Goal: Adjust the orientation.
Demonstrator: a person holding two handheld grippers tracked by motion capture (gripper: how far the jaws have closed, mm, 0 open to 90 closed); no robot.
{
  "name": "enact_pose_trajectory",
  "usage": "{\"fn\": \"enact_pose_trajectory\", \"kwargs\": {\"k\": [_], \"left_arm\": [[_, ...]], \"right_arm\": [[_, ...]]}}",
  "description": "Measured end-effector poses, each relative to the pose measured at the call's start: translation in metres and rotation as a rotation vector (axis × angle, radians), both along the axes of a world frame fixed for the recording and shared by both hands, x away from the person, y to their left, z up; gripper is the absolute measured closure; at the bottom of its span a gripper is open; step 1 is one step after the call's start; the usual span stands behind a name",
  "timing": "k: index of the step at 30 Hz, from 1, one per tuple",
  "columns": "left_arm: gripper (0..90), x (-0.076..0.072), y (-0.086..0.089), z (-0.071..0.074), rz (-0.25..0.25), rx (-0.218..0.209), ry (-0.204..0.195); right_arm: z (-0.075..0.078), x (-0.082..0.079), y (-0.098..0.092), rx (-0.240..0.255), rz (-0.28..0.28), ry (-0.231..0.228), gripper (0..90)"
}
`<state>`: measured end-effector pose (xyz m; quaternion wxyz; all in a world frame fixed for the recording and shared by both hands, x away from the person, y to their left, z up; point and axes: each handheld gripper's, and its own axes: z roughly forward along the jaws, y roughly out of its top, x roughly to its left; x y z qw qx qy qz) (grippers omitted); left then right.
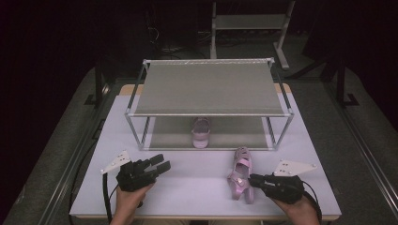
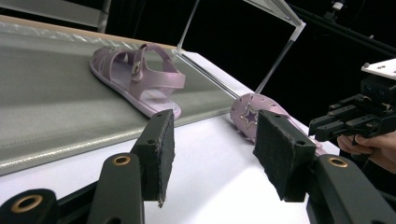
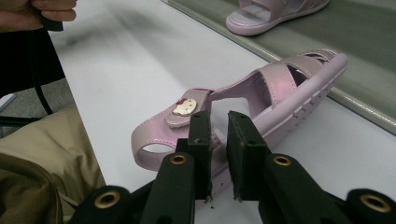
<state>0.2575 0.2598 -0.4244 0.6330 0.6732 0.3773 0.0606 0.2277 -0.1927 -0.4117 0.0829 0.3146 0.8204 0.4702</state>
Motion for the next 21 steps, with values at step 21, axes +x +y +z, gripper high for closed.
{"fn": "enact_pose_trajectory", "kwargs": {"k": [21], "left_arm": [[46.7,-0.001,-0.004,0.001,-0.006,0.003,0.000]], "right_arm": [[0.000,0.001,-0.023,-0.011,-0.075,0.009,76.5]]}}
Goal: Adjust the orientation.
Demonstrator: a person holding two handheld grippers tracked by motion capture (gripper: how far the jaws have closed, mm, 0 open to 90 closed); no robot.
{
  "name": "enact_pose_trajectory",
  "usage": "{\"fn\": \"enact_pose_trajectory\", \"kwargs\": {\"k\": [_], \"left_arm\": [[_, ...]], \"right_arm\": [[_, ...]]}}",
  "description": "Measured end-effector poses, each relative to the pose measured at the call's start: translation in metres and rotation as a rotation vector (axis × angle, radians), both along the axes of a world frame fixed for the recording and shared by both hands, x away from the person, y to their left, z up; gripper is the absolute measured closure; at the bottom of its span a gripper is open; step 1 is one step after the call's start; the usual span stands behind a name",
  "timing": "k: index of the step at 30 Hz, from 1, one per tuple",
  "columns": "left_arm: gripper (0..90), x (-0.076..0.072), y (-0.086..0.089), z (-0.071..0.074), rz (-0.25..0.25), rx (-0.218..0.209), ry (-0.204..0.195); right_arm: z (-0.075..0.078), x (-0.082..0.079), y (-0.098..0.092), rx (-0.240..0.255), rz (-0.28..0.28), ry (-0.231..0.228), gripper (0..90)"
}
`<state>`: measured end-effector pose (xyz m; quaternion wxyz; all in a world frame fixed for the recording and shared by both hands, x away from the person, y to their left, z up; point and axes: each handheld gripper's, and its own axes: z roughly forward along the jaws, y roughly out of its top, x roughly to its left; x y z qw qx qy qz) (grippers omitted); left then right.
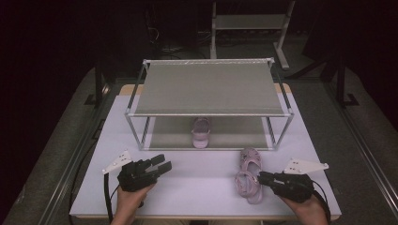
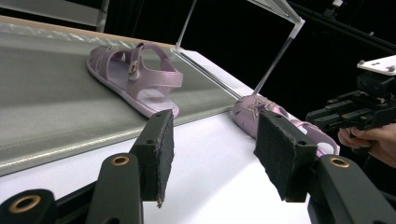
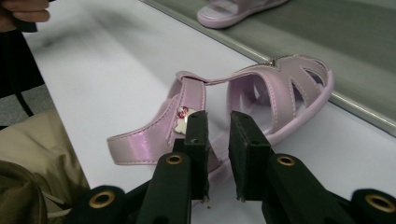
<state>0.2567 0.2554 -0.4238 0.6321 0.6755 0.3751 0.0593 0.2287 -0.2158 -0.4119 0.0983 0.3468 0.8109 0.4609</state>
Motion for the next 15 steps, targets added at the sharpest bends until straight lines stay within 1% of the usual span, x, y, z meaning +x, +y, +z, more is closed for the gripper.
{"fn": "enact_pose_trajectory", "kwargs": {"k": [2,5,11,13,14,15], "left_arm": [[46.6,0.000,-0.001,0.000,-0.005,0.010,-0.002],[46.6,0.000,-0.001,0.000,-0.005,0.010,0.001],[45.9,0.000,0.000,-0.001,-0.001,0.007,0.006],[45.6,0.000,0.000,-0.001,0.004,0.008,0.006],[45.5,0.001,0.000,-0.002,0.005,0.008,0.012],[45.4,0.001,0.000,-0.002,0.006,0.008,0.015]], "right_arm": [[-0.002,0.002,-0.004,-0.002,-0.011,0.014,75.7],[-0.006,0.003,-0.011,0.008,-0.025,0.032,75.3],[-0.010,0.006,-0.021,0.006,-0.066,0.055,72.7],[-0.009,0.006,-0.025,0.017,-0.088,0.056,71.2],[-0.009,0.006,-0.027,0.021,-0.095,0.054,70.3],[-0.008,0.005,-0.030,0.033,-0.109,0.057,66.6]]}}
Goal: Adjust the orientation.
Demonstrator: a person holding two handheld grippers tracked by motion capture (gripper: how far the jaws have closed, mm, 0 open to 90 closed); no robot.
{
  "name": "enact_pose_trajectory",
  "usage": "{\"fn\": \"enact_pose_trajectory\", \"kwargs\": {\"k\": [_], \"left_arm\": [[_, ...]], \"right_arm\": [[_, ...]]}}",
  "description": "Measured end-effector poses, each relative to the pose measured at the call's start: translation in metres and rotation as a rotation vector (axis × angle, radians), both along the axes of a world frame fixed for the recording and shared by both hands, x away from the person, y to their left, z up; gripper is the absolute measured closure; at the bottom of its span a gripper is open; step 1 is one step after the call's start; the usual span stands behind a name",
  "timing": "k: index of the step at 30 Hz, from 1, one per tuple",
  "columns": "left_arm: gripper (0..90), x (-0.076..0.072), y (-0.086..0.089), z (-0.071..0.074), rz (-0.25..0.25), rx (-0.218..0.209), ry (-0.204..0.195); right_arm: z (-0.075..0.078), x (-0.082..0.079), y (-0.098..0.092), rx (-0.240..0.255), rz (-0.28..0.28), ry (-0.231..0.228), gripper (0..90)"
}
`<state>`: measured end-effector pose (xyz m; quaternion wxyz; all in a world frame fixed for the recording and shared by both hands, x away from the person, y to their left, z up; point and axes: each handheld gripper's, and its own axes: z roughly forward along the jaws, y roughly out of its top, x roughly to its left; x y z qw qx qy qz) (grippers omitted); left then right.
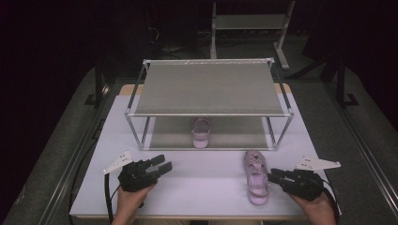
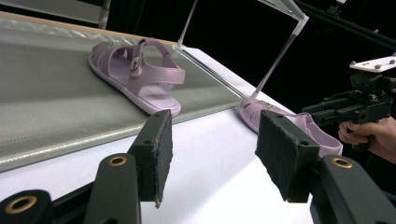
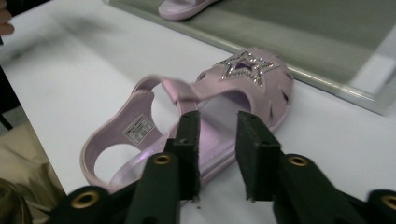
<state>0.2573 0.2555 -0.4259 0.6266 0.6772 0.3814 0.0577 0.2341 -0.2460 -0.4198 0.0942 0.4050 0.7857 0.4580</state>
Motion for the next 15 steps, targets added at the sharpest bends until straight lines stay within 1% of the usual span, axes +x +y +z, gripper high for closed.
{"fn": "enact_pose_trajectory", "kwargs": {"k": [2,5,7,9,10,11,13,14,15], "left_arm": [[45.4,-0.0001,-0.0005,-0.0001,-0.002,0.002,0.000],[45.4,-0.0005,-0.0014,0.0002,-0.004,0.006,-0.003],[45.4,-0.0008,-0.0014,0.0004,-0.004,0.008,-0.005],[45.4,-0.0007,-0.0013,-0.0001,-0.003,0.007,-0.002],[45.4,-0.0007,-0.0017,-0.0006,-0.001,0.008,0.001],[45.4,-0.0005,-0.0022,-0.0010,-0.002,0.009,0.003],[45.4,-0.0005,-0.0032,-0.0010,-0.006,0.011,0.003],[45.4,-0.0006,-0.0035,-0.0009,-0.008,0.012,0.001],[45.4,-0.0008,-0.0038,-0.0007,-0.007,0.015,-0.001]], "right_arm": [[0.0006,0.0003,-0.0030,0.023,-0.003,0.007,65.2],[0.0013,-0.0002,-0.0018,0.016,-0.002,0.009,62.1],[0.0026,-0.0007,-0.0010,0.023,0.003,0.006,57.6],[0.0040,-0.0012,-0.0004,0.016,0.004,0.011,48.4],[0.0042,-0.0010,0.0001,0.025,0.002,0.029,43.0],[0.0043,-0.0010,0.0006,0.024,-0.005,0.034,39.6],[0.0043,-0.0012,0.0009,0.033,0.005,0.037,37.3],[0.0042,-0.0012,0.0010,0.038,-0.001,0.040,33.6],[0.0041,-0.0010,0.0010,0.041,-0.004,0.044,32.2]]}}
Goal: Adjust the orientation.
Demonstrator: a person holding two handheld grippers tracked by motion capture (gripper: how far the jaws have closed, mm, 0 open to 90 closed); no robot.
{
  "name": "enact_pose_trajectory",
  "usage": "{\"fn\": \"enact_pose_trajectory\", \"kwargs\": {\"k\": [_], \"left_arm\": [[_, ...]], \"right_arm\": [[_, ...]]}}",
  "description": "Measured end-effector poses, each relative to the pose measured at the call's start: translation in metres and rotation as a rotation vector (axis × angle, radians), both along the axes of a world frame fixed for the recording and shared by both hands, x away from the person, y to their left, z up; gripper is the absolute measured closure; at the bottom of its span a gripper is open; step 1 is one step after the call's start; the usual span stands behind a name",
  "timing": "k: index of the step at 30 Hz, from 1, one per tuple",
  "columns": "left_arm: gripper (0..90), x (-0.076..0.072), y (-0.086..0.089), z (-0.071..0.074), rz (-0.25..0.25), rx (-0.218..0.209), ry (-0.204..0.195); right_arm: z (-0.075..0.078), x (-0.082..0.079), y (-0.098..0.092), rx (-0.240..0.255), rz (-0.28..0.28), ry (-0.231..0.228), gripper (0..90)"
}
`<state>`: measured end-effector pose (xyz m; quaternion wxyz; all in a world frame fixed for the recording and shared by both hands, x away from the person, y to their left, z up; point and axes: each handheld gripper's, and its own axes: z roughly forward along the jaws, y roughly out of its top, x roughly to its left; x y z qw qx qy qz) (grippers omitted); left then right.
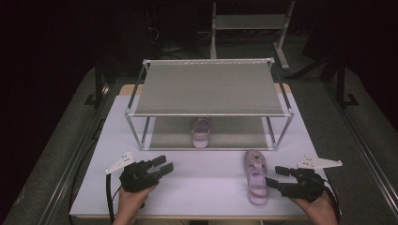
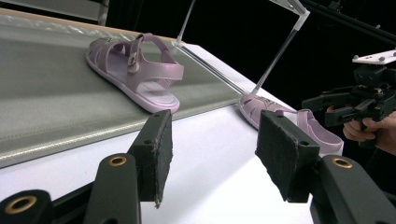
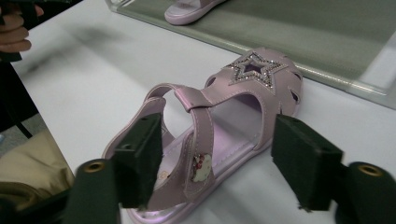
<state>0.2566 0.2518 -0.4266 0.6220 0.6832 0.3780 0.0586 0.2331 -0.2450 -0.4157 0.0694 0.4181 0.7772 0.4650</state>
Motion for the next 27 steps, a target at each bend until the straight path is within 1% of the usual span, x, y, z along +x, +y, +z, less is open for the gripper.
{"fn": "enact_pose_trajectory", "kwargs": {"k": [3,5,6,7,9,10,11,13,14,17,19,21,25,27], "left_arm": [[45.4,0.000,0.000,0.000,0.001,0.003,-0.001],[45.3,0.000,0.000,0.000,0.002,0.002,-0.001],[45.3,0.000,0.000,0.000,0.003,0.001,-0.001],[45.3,0.000,0.000,0.000,0.003,0.001,-0.001],[45.4,-0.001,0.000,0.000,-0.001,0.004,-0.003],[45.3,-0.001,-0.001,0.000,-0.002,0.004,-0.003],[45.2,-0.001,-0.001,0.000,-0.002,0.004,-0.003],[45.0,-0.001,-0.001,-0.001,-0.002,0.004,-0.004],[45.0,-0.001,-0.002,-0.001,-0.002,0.004,-0.005],[45.0,-0.001,-0.002,-0.001,-0.005,0.007,-0.007],[44.9,-0.001,-0.002,-0.001,-0.005,0.008,-0.007],[44.6,-0.001,-0.002,-0.001,-0.005,0.006,-0.006],[44.5,-0.001,-0.002,-0.001,-0.005,0.006,-0.007],[44.5,-0.001,-0.003,-0.001,-0.006,0.005,-0.007]], "right_arm": [[-0.001,0.000,0.000,0.033,0.010,0.012,32.2],[-0.001,0.000,0.000,0.032,0.011,0.013,32.5],[-0.002,0.000,0.004,0.031,0.024,0.017,36.7],[-0.002,0.000,0.004,0.031,0.024,0.017,36.7],[-0.003,-0.001,0.009,0.005,0.034,0.016,45.0],[-0.004,-0.001,0.010,-0.016,0.035,0.024,49.4],[-0.004,-0.001,0.010,-0.016,0.035,0.024,49.4],[-0.006,-0.003,0.015,-0.056,0.023,0.027,54.3],[-0.006,-0.003,0.018,-0.068,0.029,0.047,58.5],[-0.006,-0.004,0.021,-0.079,0.010,0.054,64.8],[-0.006,-0.005,0.022,-0.081,0.000,0.058,65.4],[-0.005,-0.005,0.023,-0.093,-0.009,0.054,67.0],[-0.005,-0.006,0.023,-0.103,-0.026,0.068,70.2],[-0.005,-0.005,0.022,-0.099,-0.034,0.078,71.3]]}}
